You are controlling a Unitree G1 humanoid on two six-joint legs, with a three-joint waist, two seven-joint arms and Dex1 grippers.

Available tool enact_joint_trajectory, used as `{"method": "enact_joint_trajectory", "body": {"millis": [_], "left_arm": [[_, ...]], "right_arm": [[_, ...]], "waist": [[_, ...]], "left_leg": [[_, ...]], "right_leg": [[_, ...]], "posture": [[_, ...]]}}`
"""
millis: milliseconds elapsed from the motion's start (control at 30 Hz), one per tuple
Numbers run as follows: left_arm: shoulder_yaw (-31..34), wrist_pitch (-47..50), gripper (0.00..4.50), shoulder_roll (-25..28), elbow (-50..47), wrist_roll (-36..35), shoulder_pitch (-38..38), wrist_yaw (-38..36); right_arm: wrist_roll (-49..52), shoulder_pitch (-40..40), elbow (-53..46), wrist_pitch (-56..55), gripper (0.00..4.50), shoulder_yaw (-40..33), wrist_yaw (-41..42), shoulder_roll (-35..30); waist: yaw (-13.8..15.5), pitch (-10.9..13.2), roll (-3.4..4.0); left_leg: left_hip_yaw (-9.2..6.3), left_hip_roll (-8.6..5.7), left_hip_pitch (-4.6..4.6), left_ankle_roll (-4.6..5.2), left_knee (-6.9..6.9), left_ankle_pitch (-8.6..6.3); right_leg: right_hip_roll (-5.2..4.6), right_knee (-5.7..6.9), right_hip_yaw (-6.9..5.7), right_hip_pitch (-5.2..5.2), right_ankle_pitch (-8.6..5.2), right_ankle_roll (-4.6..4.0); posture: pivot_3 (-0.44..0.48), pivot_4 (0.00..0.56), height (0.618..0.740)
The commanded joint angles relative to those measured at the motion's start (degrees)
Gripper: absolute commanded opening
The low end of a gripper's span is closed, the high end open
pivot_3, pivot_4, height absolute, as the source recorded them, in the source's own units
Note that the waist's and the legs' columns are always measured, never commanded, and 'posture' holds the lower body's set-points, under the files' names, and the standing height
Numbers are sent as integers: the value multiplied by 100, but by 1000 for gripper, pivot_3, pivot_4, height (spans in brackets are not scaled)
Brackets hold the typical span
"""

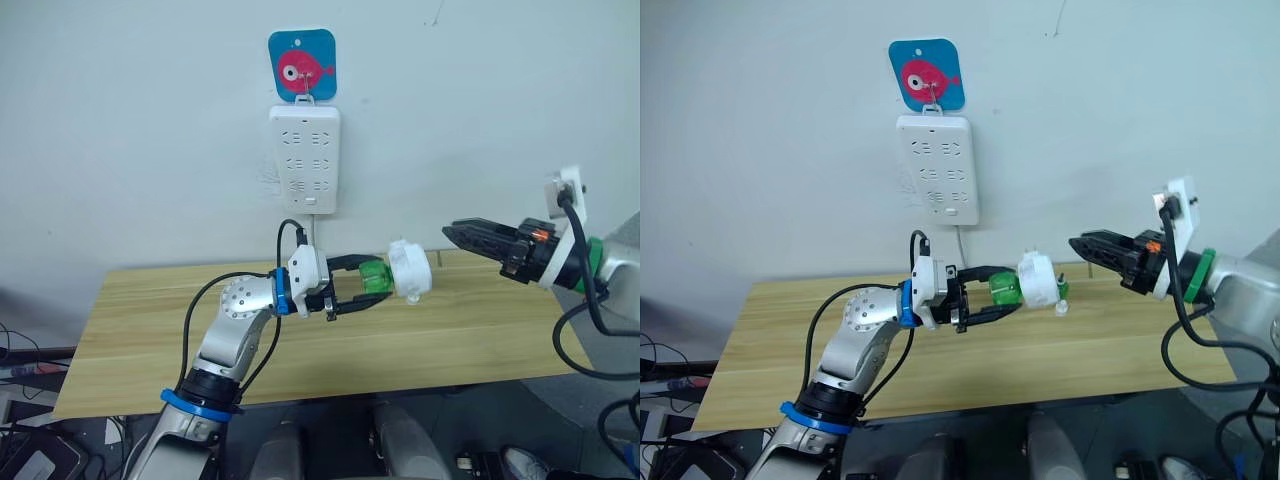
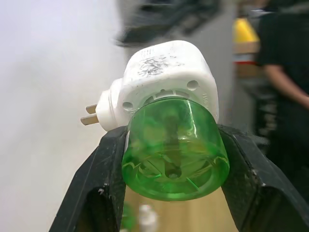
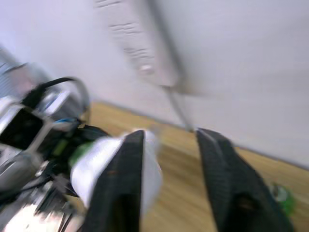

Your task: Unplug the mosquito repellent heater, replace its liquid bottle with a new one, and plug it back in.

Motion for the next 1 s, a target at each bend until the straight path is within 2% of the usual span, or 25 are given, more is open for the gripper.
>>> {"method": "enact_joint_trajectory", "body": {"millis": [33,133,167,333,467,733,1000], "left_arm": [[12,-404,2273,-309,54,291,8,601],[53,-412,2273,-580,242,412,17,1050],[47,-430,2273,-611,268,432,5,1092],[-22,-566,2273,-673,324,519,-3,1238],[-45,-620,2273,-716,368,526,-19,1277],[-64,-603,2273,-801,444,522,-79,1293],[-124,-499,2273,-898,317,399,-52,1277]], "right_arm": [[203,696,-850,-599,3163,-465,-1143,590],[497,1459,-1482,-1070,4316,-384,-2183,1307],[596,1588,-1585,-1175,4500,-299,-2406,1431],[1187,1744,-1877,-2007,4500,302,-3620,2220],[1251,1512,-1877,-2426,4500,908,-4181,2666],[995,995,-1738,-2703,4500,1747,-4219,2926],[751,705,-1374,-2838,4500,1991,-3818,3038]], "waist": [[-11,-1,0],[-26,-12,-1],[-38,-14,2],[-260,-26,5],[-363,-49,12],[-449,-64,13],[-467,-93,16]], "left_leg": [[0,0,2,0,-1,0],[-20,2,3,0,-3,0],[-19,2,4,0,-4,0],[16,2,15,-1,0,2],[18,4,18,1,-1,3],[10,1,12,2,-2,3],[7,2,13,2,-2,3]], "right_leg": [[0,2,0,0,0,0],[1,4,3,6,0,1],[2,7,4,5,0,1],[10,7,18,16,-11,39],[16,6,22,17,-10,42],[15,2,19,15,-10,43],[15,1,16,15,-10,43]], "posture": [[-242,159,733],[-258,158,733],[-258,158,733],[-267,157,733],[-272,154,733],[-262,146,733],[-256,143,733]]}}
